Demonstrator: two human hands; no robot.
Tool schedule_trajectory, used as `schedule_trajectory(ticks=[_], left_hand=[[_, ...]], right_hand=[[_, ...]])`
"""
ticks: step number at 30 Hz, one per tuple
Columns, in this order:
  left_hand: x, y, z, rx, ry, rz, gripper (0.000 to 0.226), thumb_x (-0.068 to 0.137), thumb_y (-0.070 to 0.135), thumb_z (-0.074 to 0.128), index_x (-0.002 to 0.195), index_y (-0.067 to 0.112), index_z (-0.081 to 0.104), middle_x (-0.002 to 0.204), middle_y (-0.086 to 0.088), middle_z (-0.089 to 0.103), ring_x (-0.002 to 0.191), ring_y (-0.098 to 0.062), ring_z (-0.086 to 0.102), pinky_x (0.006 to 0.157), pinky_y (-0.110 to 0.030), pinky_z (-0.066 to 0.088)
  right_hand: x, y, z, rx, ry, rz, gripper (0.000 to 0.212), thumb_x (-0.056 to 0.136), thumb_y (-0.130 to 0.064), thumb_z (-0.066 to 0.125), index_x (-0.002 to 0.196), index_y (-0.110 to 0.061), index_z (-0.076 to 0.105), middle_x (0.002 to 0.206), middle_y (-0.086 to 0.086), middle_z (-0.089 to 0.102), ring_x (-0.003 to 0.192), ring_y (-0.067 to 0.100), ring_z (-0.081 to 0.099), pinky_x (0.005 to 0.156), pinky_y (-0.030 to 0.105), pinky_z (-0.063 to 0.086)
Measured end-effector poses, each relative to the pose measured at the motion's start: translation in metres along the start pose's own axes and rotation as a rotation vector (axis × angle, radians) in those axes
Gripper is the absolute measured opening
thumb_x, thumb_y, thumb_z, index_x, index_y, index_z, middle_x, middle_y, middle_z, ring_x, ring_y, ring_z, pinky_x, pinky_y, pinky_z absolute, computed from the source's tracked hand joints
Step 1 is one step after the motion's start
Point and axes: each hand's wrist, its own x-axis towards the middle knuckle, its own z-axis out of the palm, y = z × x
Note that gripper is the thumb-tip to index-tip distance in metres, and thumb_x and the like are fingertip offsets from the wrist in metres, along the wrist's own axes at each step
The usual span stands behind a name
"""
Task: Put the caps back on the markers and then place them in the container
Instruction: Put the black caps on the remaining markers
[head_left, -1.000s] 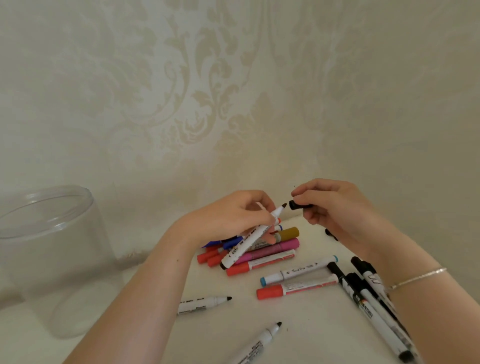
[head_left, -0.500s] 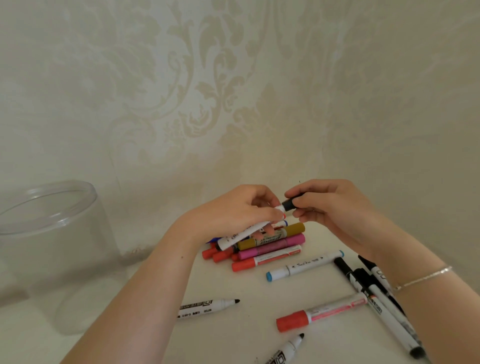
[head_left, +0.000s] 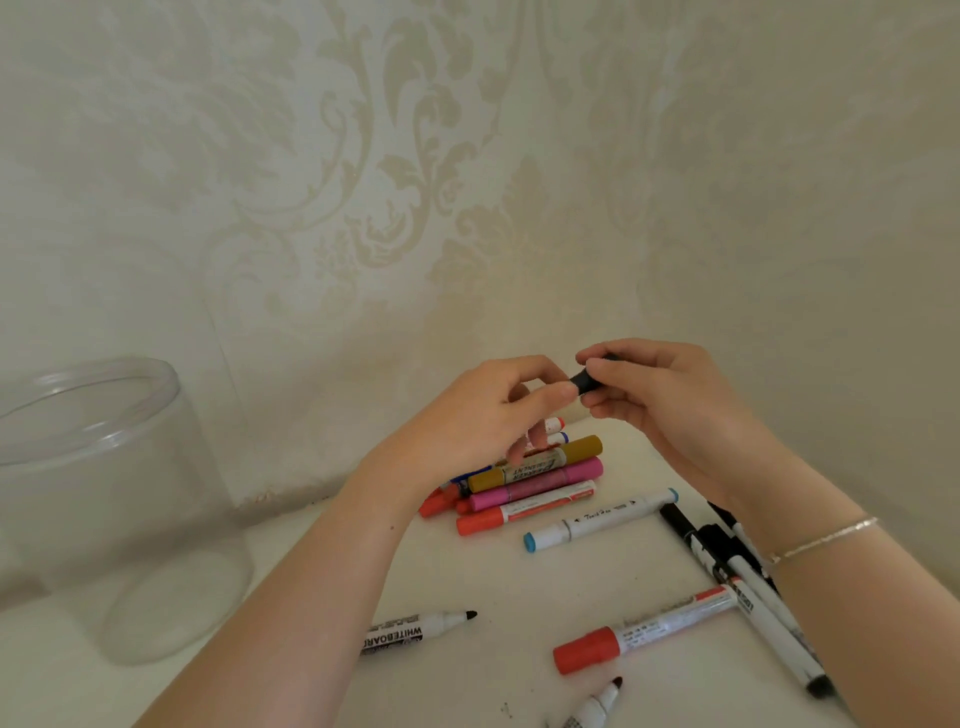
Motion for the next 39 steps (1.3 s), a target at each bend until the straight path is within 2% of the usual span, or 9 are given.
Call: schedule_trajectory(ticks=[2, 7, 12, 20, 26, 30, 33, 37, 39], left_hand=[[0.003, 0.002, 0.006, 0.059, 0.086, 0.043, 0.023, 0.098, 0.039, 0.049, 0.100, 0.022, 0.064, 0.054, 0.008, 0.058, 0.040, 0.002, 0.045, 0.047, -0.013, 0.035], [0.003, 0.006, 0.014, 0.040, 0.159, 0.040, 0.027, 0.096, 0.040, 0.051, 0.097, 0.022, 0.071, 0.053, 0.008, 0.058, 0.039, 0.003, 0.047, 0.046, -0.011, 0.032], [0.003, 0.006, 0.019, 0.032, 0.170, 0.022, 0.028, 0.096, 0.037, 0.053, 0.096, 0.020, 0.075, 0.052, 0.009, 0.057, 0.040, 0.005, 0.049, 0.043, -0.006, 0.031], [0.001, 0.007, 0.023, 0.075, 0.187, 0.032, 0.029, 0.096, 0.037, 0.053, 0.093, 0.018, 0.075, 0.052, 0.009, 0.057, 0.040, 0.004, 0.048, 0.044, -0.008, 0.031], [0.003, 0.002, 0.018, 0.160, 0.182, 0.026, 0.028, 0.092, 0.046, 0.054, 0.089, 0.026, 0.073, 0.059, 0.007, 0.061, 0.046, -0.004, 0.047, 0.049, -0.020, 0.035], [0.000, 0.005, 0.015, 0.217, 0.138, 0.072, 0.020, 0.093, 0.044, 0.052, 0.091, 0.033, 0.068, 0.059, 0.012, 0.059, 0.052, -0.004, 0.051, 0.052, -0.019, 0.039], [-0.002, 0.011, 0.016, 0.258, 0.091, 0.116, 0.012, 0.095, 0.044, 0.049, 0.089, 0.045, 0.059, 0.057, 0.015, 0.056, 0.050, -0.003, 0.049, 0.048, -0.018, 0.035], [-0.003, 0.016, 0.019, 0.137, 0.040, 0.148, 0.015, 0.098, 0.039, 0.046, 0.095, 0.039, 0.060, 0.043, 0.016, 0.049, 0.039, -0.002, 0.040, 0.041, -0.014, 0.030], [-0.004, 0.016, 0.018, -0.003, -0.007, 0.118, 0.021, 0.100, 0.034, 0.046, 0.101, 0.027, 0.066, 0.041, 0.003, 0.040, 0.033, -0.002, 0.036, 0.038, -0.010, 0.026]], right_hand=[[0.001, 0.002, 0.003, -0.048, 0.066, -0.037, 0.014, 0.092, -0.008, 0.056, 0.098, -0.008, 0.069, 0.078, 0.007, 0.068, 0.066, 0.013, 0.062, 0.064, 0.023, 0.053], [-0.003, 0.010, 0.017, -0.258, 0.194, -0.164, 0.024, 0.096, -0.020, 0.050, 0.078, -0.029, 0.063, 0.076, -0.003, 0.069, 0.065, 0.005, 0.065, 0.069, 0.026, 0.056], [-0.004, 0.012, 0.019, -0.286, 0.226, -0.128, 0.026, 0.095, -0.024, 0.051, 0.074, -0.027, 0.064, 0.078, 0.001, 0.070, 0.078, 0.020, 0.069, 0.080, 0.045, 0.056], [-0.004, 0.015, 0.017, -0.261, 0.205, -0.098, 0.022, 0.095, -0.023, 0.052, 0.079, -0.023, 0.067, 0.079, 0.004, 0.071, 0.066, 0.023, 0.072, 0.074, 0.046, 0.058], [-0.003, 0.014, 0.016, -0.284, 0.159, -0.079, 0.019, 0.094, -0.026, 0.053, 0.082, -0.022, 0.067, 0.077, 0.003, 0.071, 0.064, 0.025, 0.071, 0.073, 0.048, 0.058], [0.000, 0.012, 0.012, -0.368, 0.118, -0.056, 0.022, 0.092, -0.033, 0.056, 0.082, -0.014, 0.062, 0.064, 0.003, 0.062, 0.053, 0.018, 0.063, 0.062, 0.034, 0.059], [0.000, 0.010, 0.010, -0.313, 0.114, -0.025, 0.029, 0.092, -0.031, 0.057, 0.083, -0.003, 0.058, 0.052, 0.004, 0.049, 0.034, 0.008, 0.043, 0.038, 0.015, 0.039], [0.002, 0.010, 0.007, -0.252, 0.087, -0.056, 0.024, 0.094, -0.021, 0.055, 0.075, -0.006, 0.055, 0.045, -0.005, 0.040, 0.039, 0.010, 0.034, 0.041, 0.021, 0.030], [0.003, 0.009, 0.005, -0.275, 0.073, -0.084, 0.029, 0.094, -0.018, 0.053, 0.067, -0.011, 0.049, 0.039, -0.012, 0.040, 0.037, 0.006, 0.032, 0.042, 0.020, 0.028]])
